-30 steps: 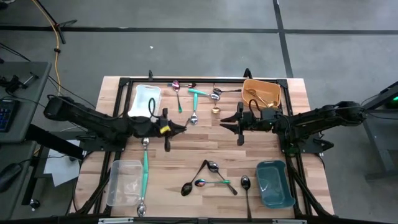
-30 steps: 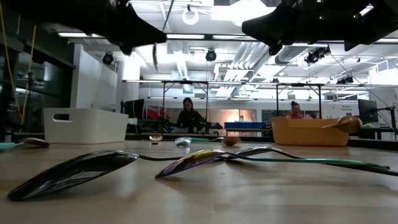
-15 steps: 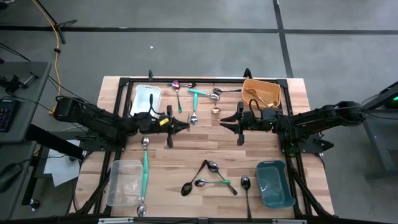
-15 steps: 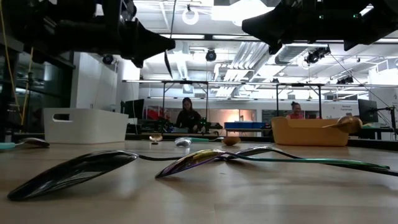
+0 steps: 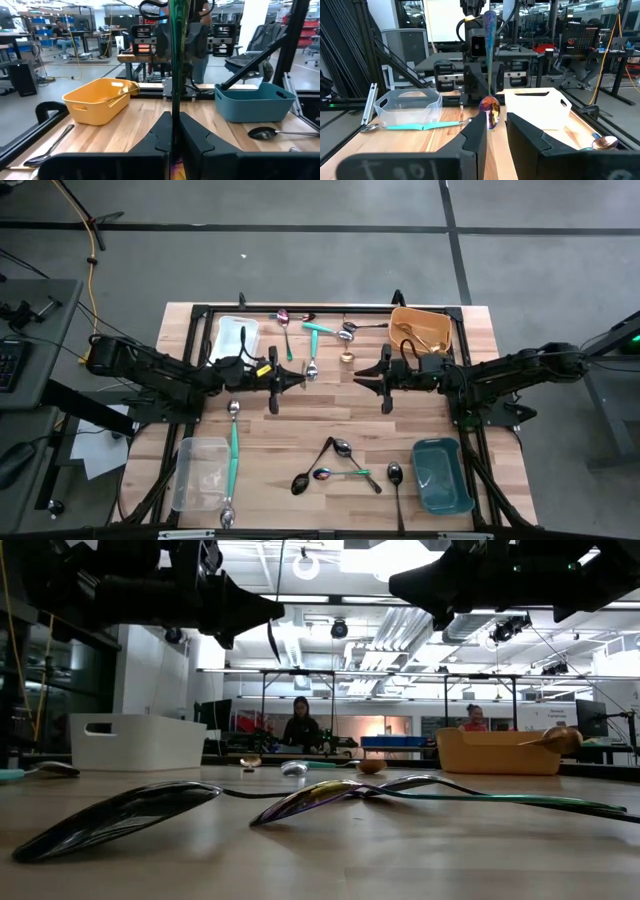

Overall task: Sort silverware by color (type)
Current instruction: Put the violet spoon into the white bin

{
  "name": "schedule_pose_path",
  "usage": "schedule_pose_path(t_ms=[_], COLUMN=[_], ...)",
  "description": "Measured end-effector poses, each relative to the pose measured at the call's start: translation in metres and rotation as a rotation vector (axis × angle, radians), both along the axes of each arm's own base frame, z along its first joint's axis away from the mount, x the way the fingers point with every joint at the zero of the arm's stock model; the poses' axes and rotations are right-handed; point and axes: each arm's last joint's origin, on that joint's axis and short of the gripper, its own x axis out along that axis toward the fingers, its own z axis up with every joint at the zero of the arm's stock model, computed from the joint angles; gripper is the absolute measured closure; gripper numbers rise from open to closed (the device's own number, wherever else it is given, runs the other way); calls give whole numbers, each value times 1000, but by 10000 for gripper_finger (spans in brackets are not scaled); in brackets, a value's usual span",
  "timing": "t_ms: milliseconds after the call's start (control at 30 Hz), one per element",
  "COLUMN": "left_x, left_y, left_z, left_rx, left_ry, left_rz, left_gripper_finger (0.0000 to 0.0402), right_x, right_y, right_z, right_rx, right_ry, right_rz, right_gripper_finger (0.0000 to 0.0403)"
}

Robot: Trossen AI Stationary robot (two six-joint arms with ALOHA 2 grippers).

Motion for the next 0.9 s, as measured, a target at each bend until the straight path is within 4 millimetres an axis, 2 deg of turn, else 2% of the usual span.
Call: schedule_pose_path(t_ms=[433, 567, 667, 733, 900], left_x=[0, 1, 3, 2, -18], left_y=[1, 5, 15, 27, 58], left_z=[0, 4, 22, 41, 90], left_rx=[0, -75, -50, -36, 5], left_ry=[1, 10, 106, 244, 621], left_rz=[7, 133, 259, 379, 707], left_gripper_finger=[393, 393, 394, 396, 396], right_x=[0, 0, 0, 0, 0], right_y=[0, 0, 0, 0, 0], right_z=[-3, -5, -5, -5, -6], right_rx=[48, 53, 53, 61, 99], right_ry=[33, 45, 47, 48, 60], right_rz=[1, 0, 1, 0, 0], right_gripper_finger=[334, 334, 334, 334, 334])
